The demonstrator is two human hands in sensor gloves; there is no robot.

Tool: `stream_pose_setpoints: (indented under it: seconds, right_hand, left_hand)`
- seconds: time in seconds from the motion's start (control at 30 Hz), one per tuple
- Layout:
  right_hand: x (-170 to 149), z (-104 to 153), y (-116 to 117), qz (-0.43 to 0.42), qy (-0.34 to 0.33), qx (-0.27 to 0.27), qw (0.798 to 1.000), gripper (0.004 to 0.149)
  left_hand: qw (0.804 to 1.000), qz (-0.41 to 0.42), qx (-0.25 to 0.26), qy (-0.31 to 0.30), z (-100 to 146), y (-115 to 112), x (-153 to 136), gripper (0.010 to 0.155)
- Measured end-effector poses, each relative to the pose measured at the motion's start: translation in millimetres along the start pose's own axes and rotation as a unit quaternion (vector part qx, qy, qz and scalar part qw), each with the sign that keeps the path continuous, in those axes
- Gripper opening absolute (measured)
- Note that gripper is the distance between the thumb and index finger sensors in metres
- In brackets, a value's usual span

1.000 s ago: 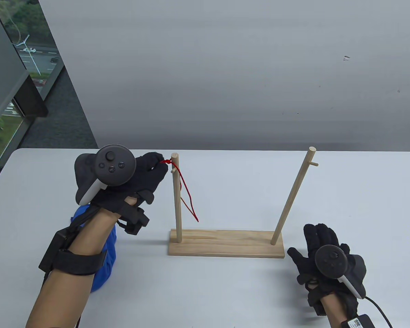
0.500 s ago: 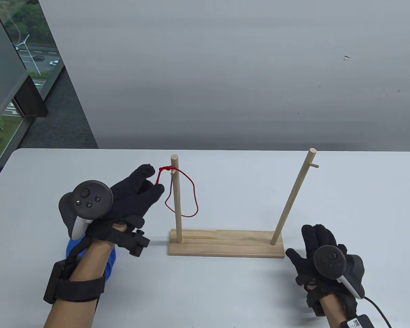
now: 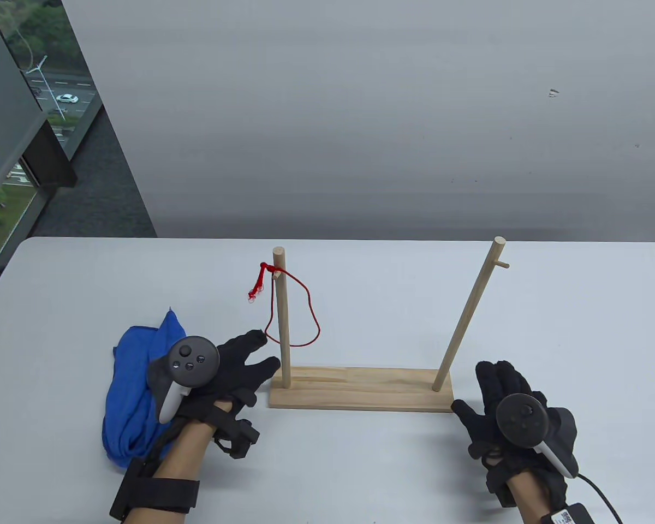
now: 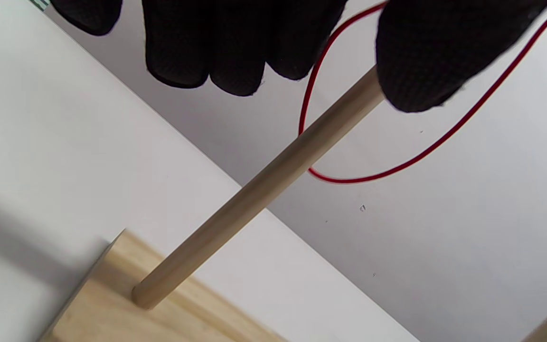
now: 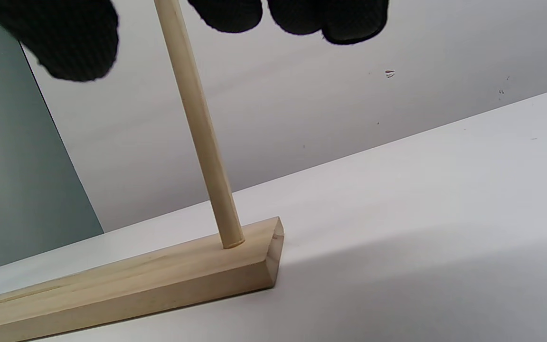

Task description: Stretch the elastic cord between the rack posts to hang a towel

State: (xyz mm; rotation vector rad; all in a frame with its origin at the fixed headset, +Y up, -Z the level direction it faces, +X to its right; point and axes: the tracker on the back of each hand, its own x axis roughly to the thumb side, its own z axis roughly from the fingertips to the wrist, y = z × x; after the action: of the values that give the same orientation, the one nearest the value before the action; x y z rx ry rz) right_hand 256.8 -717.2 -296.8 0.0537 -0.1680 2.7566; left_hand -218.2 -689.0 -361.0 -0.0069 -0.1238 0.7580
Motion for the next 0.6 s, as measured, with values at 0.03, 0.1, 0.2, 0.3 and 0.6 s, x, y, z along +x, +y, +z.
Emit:
stream_pose_setpoints:
  seconds: [0.03, 0.1, 0.2, 0.3, 0.6]
  right_hand:
    - [0, 0, 0, 0.000, -0.001, -0.001, 1.000, 0.082]
    - [0, 0, 0, 0.000, -0.001, -0.001, 1.000, 0.082]
    - [0, 0, 0, -0.001, -0.001, 0.000, 1.000, 0.082]
    - [0, 0, 0, -0.001, -0.003, 0.001, 1.000, 0.082]
    - [3, 0, 2, -0.007, -0.016, -0.002, 1.000, 0.082]
  left_hand:
    - [1.000, 0.002, -0.001, 0.006, -1, -7, -4, 0.073]
    - [1.000, -0.001, 0.001, 0.016, -3, -17, -9, 0.074]
    - [1.000, -0.009, -0.007, 0.026, -6, -30, -17, 0.075]
    - [0.999, -0.011, -0.010, 0.038, -9, -42, -25, 0.074]
    - [0.997, -0.036, -0.020, 0.058, -14, -71, -40, 0.072]
